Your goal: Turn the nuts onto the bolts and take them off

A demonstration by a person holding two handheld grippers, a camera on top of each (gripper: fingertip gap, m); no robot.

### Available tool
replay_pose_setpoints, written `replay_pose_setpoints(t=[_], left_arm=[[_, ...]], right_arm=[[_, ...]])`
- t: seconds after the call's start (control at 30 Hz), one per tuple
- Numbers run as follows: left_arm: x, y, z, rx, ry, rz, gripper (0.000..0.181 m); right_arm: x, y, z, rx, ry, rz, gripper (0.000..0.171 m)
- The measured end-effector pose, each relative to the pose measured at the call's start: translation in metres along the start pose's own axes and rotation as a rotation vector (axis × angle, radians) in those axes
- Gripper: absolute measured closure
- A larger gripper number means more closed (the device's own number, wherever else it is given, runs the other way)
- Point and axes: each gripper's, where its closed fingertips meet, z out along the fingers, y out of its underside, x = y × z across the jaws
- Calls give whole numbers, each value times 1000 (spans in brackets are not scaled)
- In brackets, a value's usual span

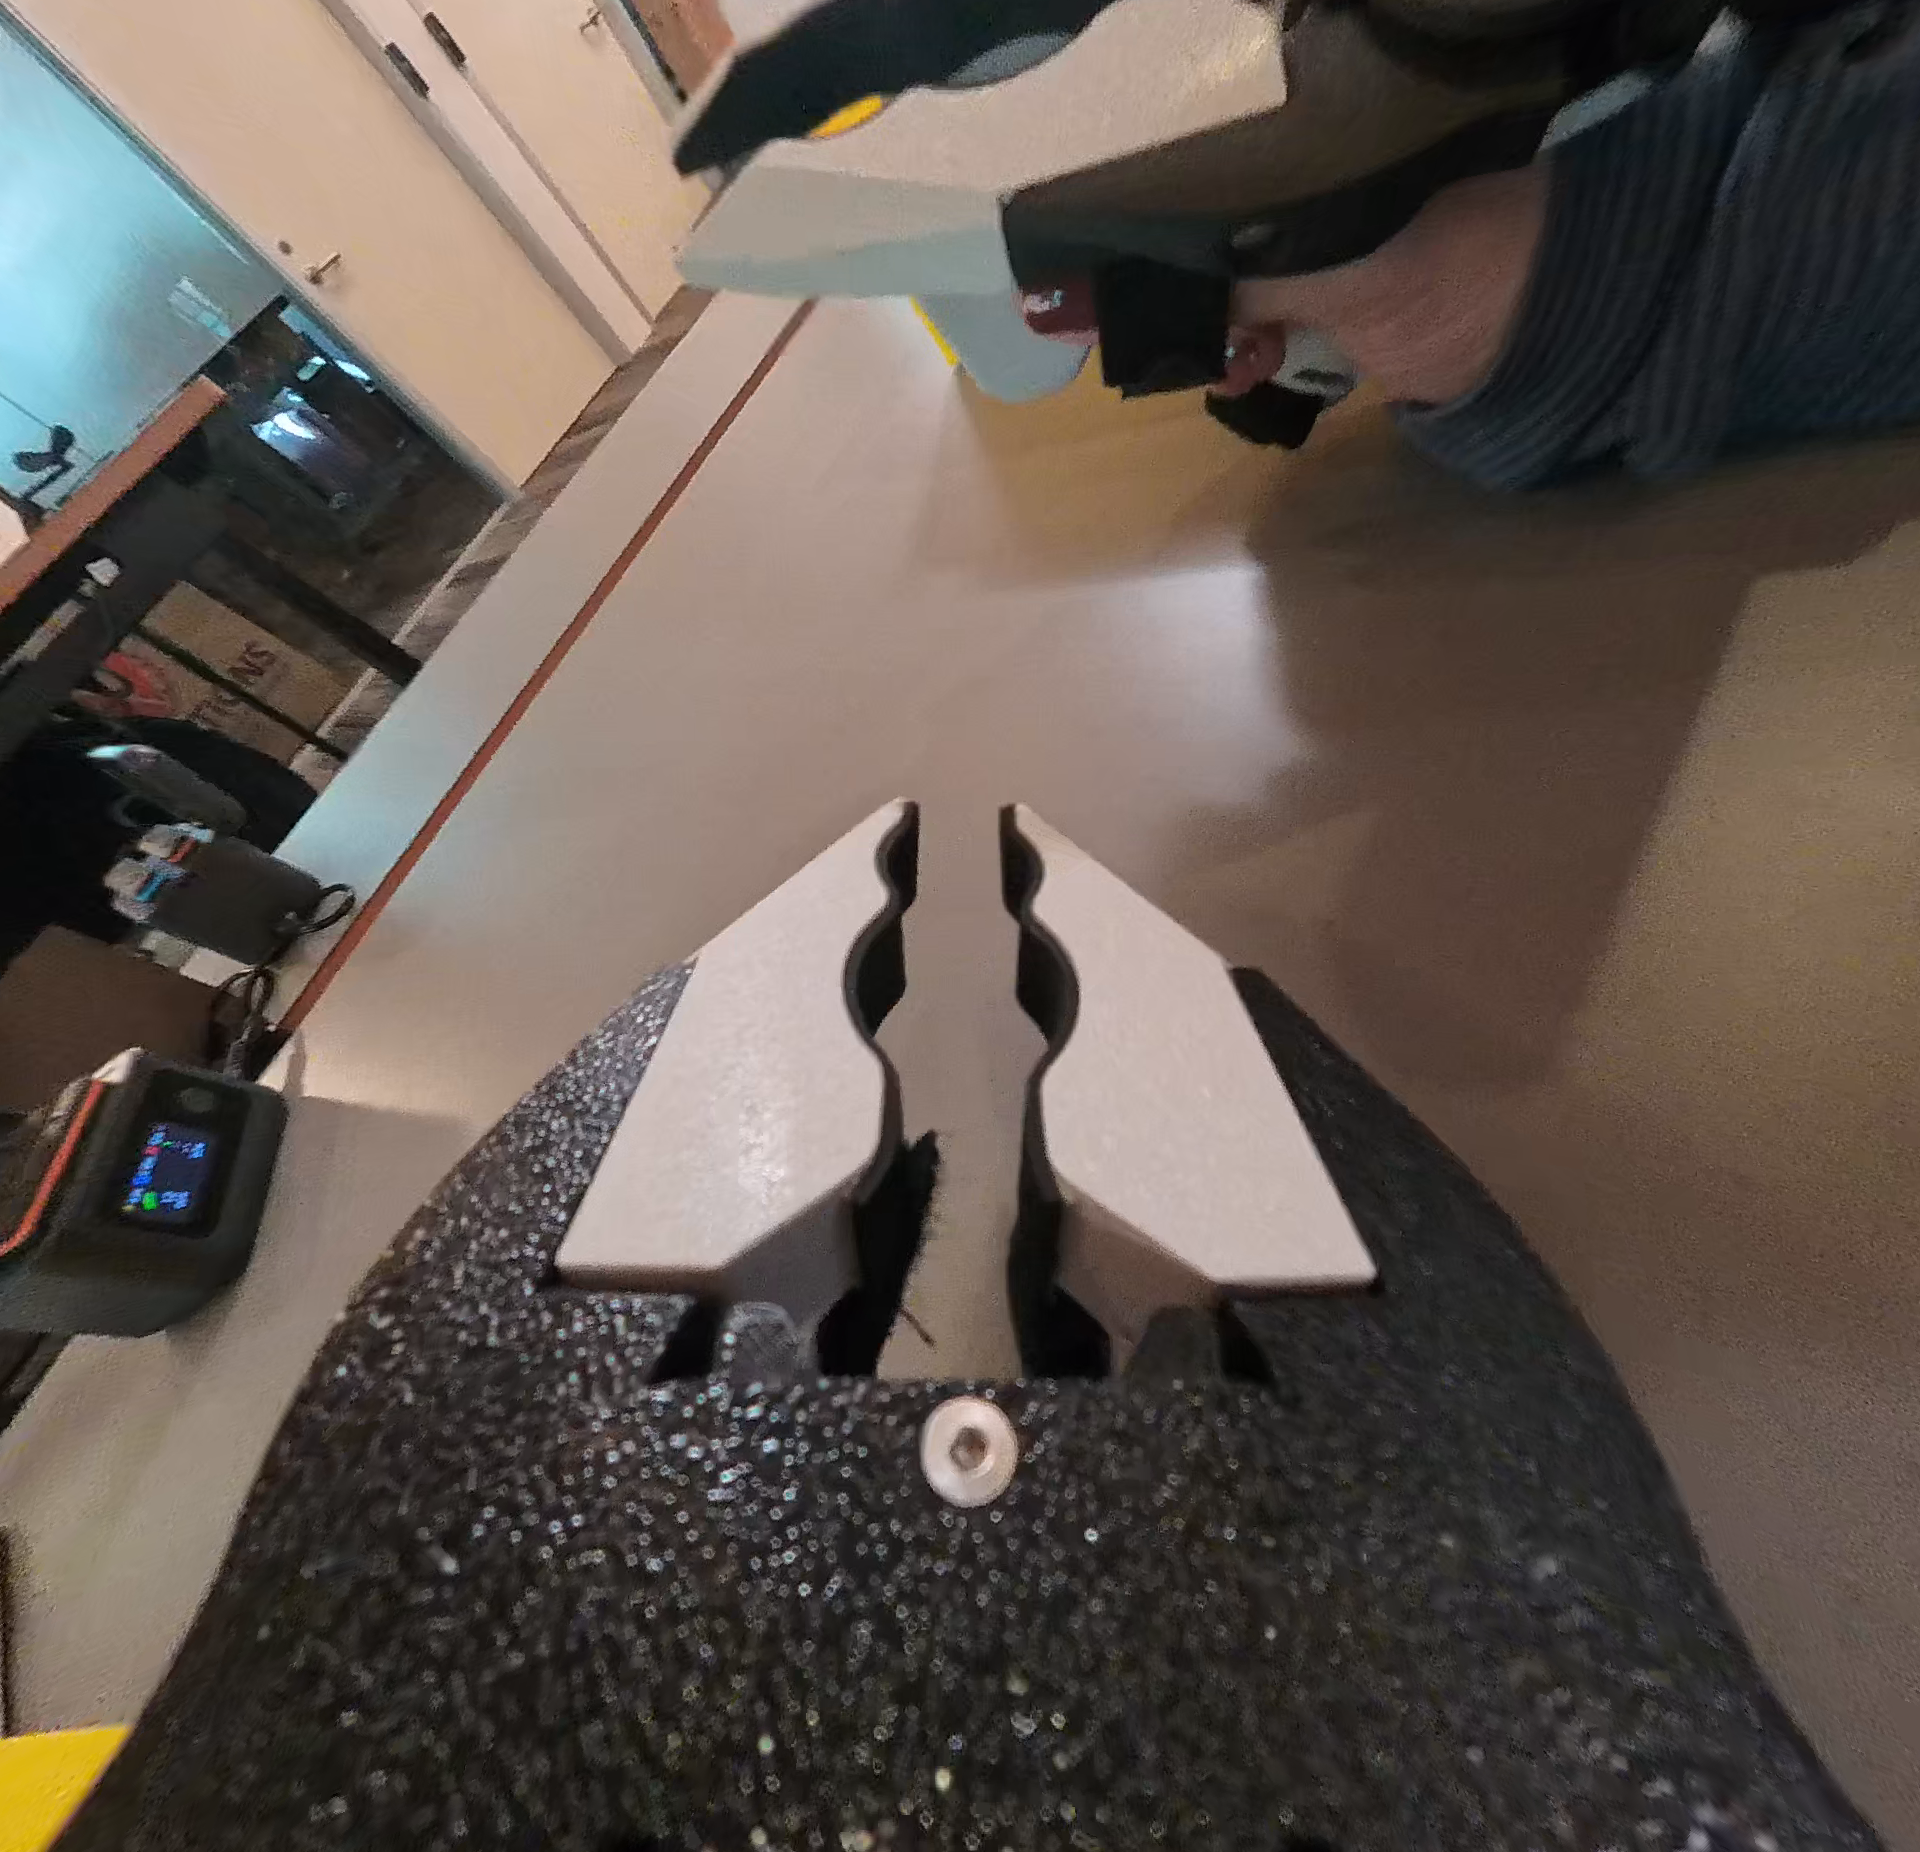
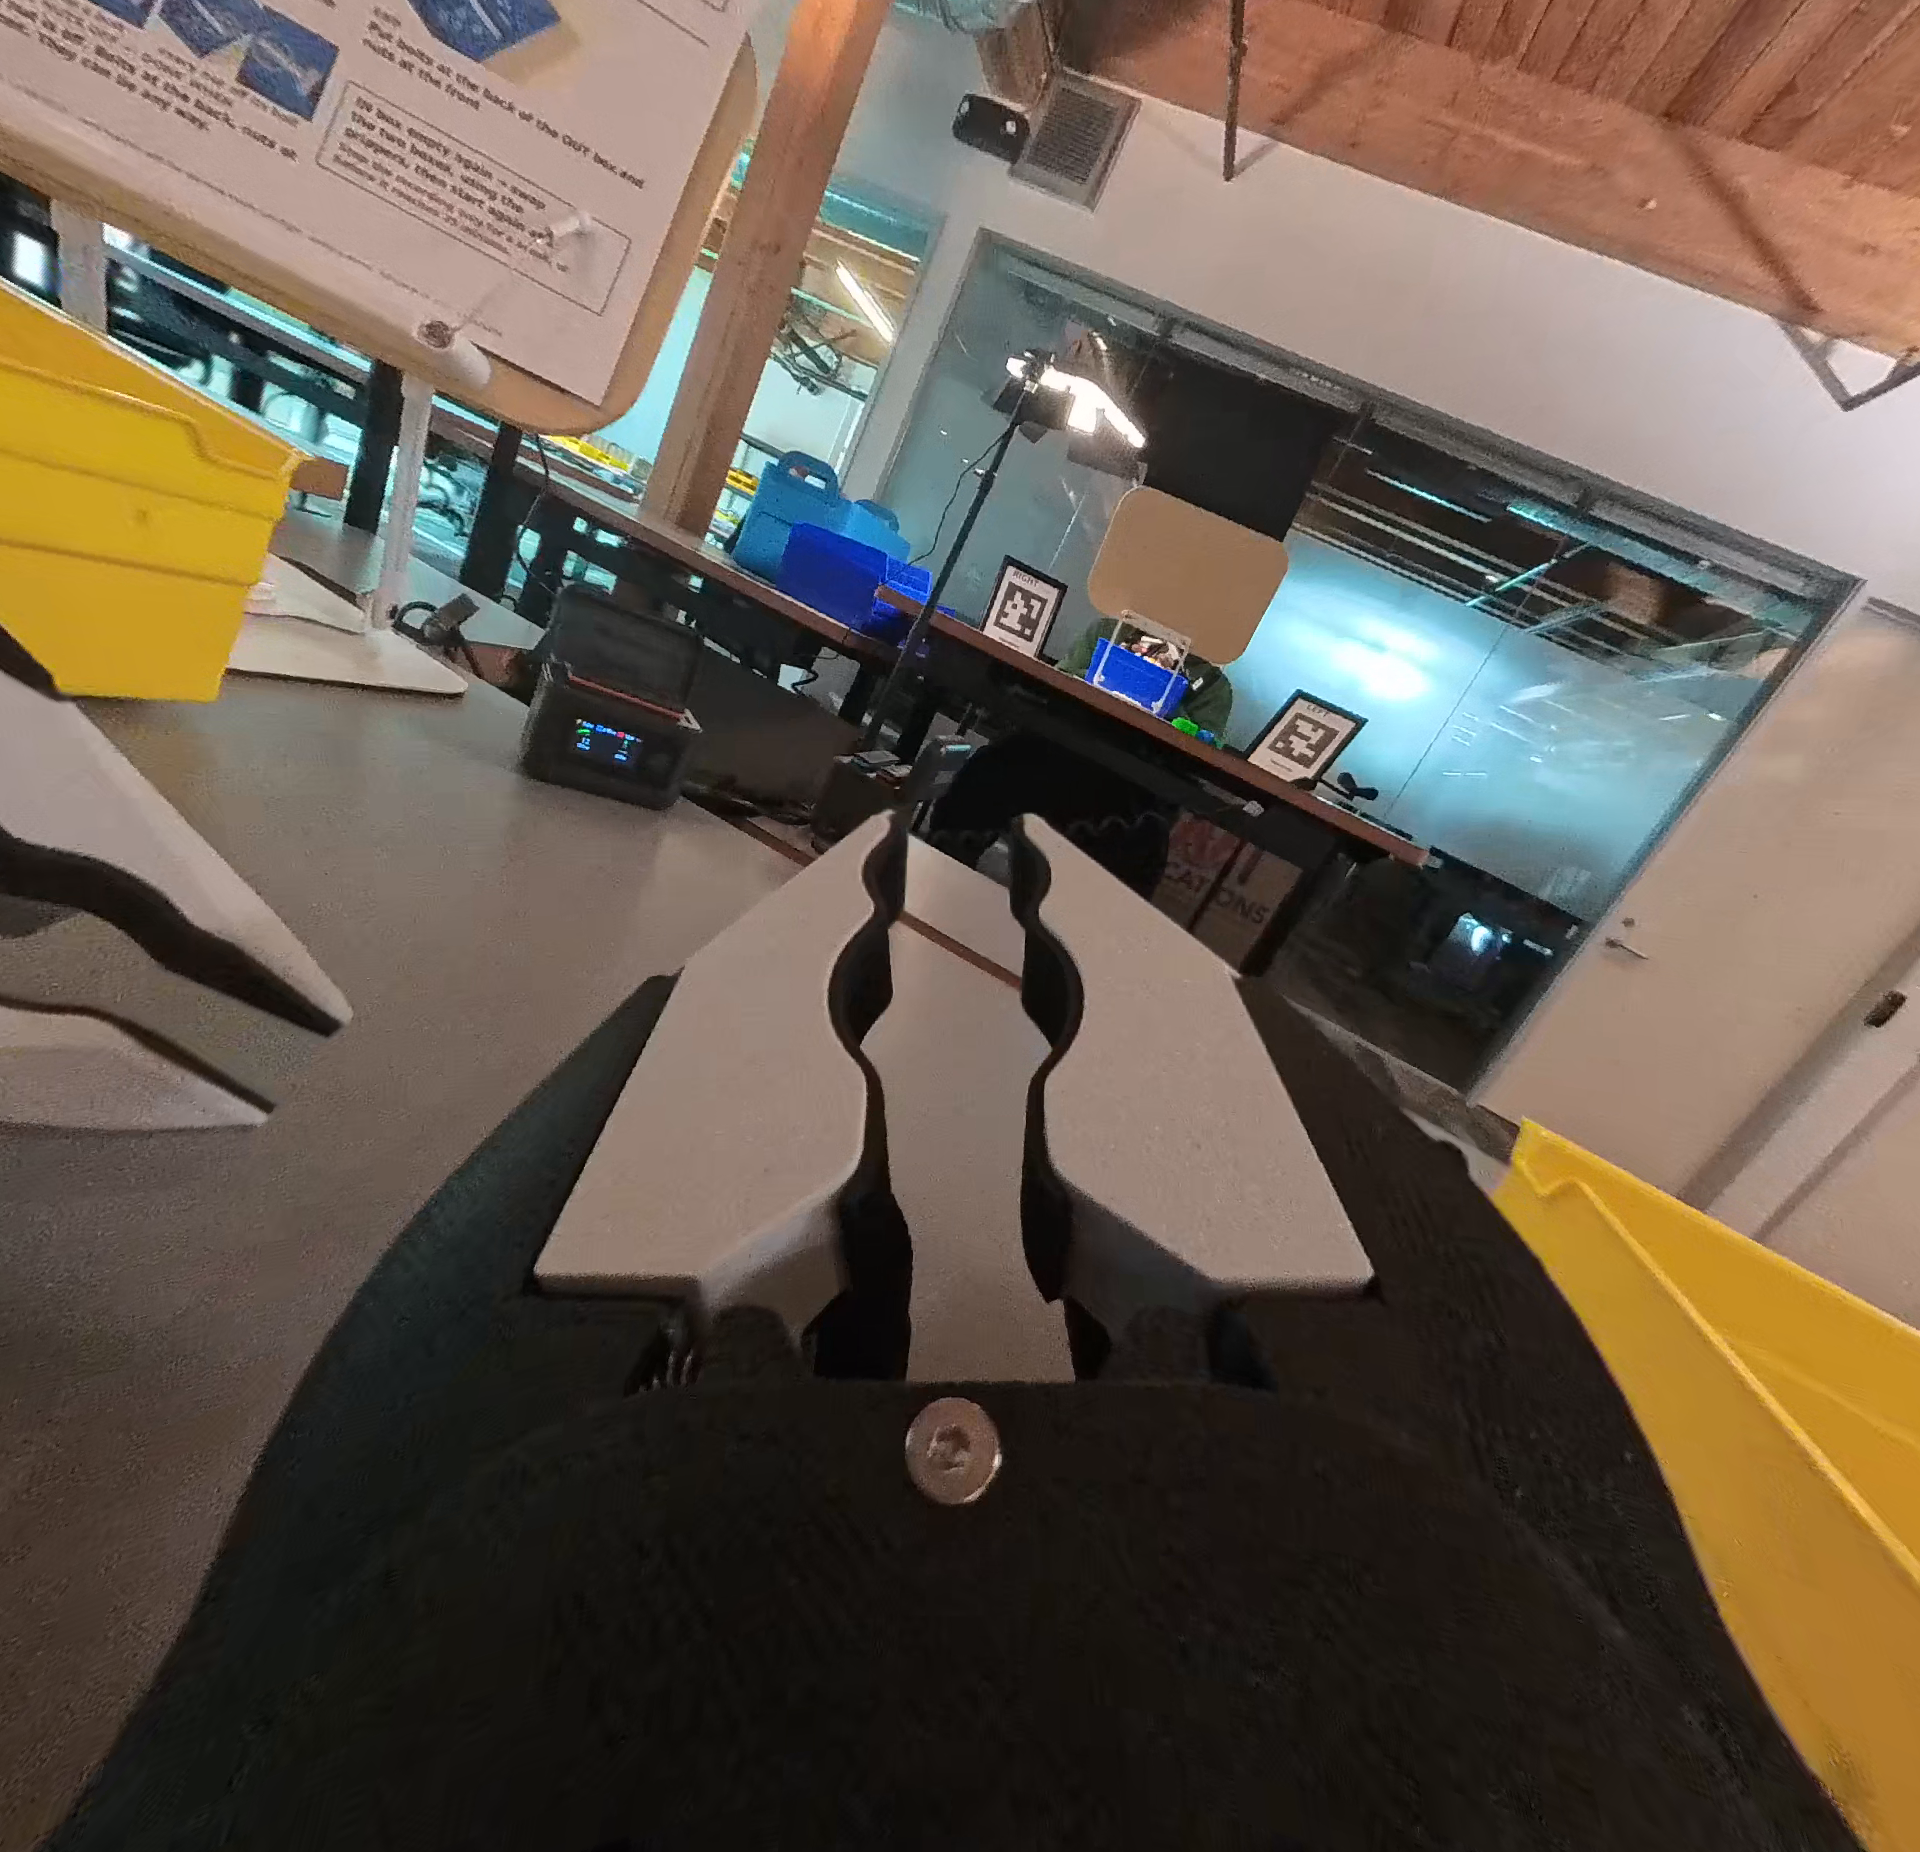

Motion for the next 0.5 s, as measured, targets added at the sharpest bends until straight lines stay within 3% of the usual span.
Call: replay_pose_setpoints(t=[0.13, 0.2, 0.37, 0.5], left_arm=[[3, -20, -12, 3, 25, -15, 139], [-9, -44, -32, 26, -71, -18, 123], [-37, -79, -126, 57, -248, -136, 115], [-94, -43, -214, -104, -433, -320, 105]], right_arm=[[-1, 0, -3, -1, -20, 19, 154], [-2, 1, -4, -6, -28, 28, 154], [-1, -1, -5, 5, -29, 56, 155], [-1, 1, 1, 7, -36, 71, 156]])
